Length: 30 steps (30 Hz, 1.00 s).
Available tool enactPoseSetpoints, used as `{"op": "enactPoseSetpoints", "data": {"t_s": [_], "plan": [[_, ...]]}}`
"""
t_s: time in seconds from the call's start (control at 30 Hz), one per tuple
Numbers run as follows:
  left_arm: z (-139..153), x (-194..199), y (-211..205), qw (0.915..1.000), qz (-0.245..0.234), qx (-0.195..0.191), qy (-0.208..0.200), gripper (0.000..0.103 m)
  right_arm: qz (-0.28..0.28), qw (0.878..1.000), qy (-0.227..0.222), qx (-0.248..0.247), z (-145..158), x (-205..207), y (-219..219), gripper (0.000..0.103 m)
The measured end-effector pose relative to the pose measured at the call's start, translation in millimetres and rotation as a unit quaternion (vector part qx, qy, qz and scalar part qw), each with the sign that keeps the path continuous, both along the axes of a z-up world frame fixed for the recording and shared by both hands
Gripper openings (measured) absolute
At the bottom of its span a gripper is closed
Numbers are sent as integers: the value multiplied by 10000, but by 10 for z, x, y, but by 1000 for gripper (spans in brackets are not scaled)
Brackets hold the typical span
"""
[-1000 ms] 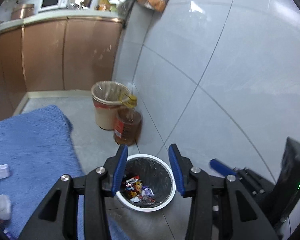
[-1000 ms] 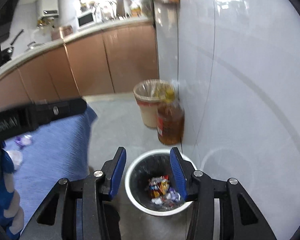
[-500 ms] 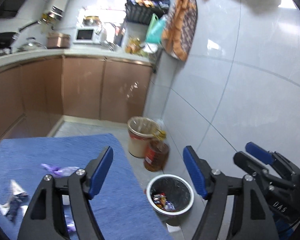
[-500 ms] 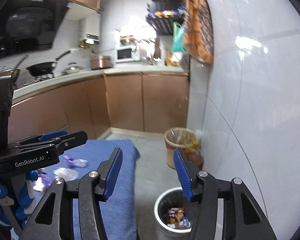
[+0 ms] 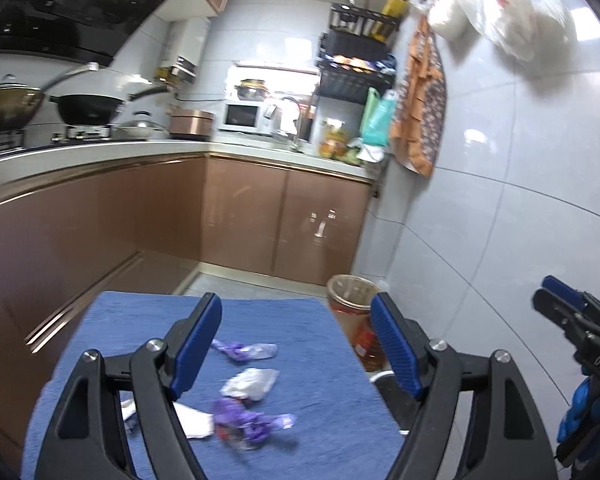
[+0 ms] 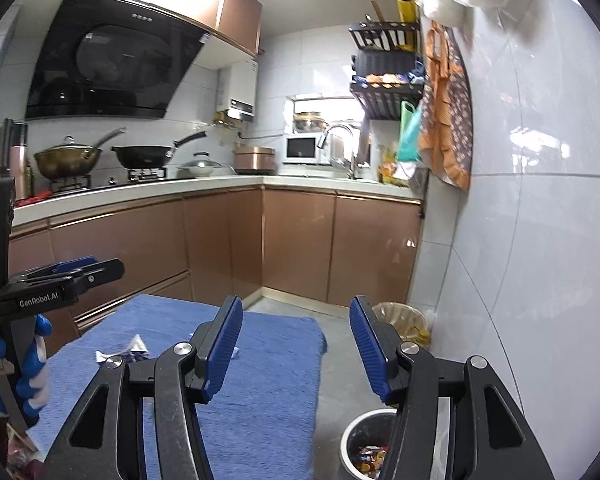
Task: Collect trash
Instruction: 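Move both tools back over the remaining trash on the towel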
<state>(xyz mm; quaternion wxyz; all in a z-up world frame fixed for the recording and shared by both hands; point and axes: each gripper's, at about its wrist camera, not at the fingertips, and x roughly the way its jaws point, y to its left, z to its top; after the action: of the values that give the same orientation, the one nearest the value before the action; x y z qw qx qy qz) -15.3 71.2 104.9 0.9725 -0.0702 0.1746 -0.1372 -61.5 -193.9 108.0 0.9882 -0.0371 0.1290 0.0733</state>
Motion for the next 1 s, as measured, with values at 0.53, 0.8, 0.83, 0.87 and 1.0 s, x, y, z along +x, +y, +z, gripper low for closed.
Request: {"op": "enactPoseSetpoints", "data": {"t_s": [0.53,0.8,0.83,0.87,1.0], "plan": [[-188,-274,736,9985,528,-134,87,76,603,9981,-140,11,71,-267,429,54],[-646,-22,810,9972,527,-60,536,76,799,9961,352,110,-178,33,526,54],[-729,23,819,9967,525,-53,619,76,827,9956,424,117,-220,79,544,54],[-795,62,821,9963,516,-48,692,76,879,9946,537,128,-282,148,568,54],[-1198,264,825,9923,522,19,1126,76,1057,9898,949,132,-541,402,664,54]]}}
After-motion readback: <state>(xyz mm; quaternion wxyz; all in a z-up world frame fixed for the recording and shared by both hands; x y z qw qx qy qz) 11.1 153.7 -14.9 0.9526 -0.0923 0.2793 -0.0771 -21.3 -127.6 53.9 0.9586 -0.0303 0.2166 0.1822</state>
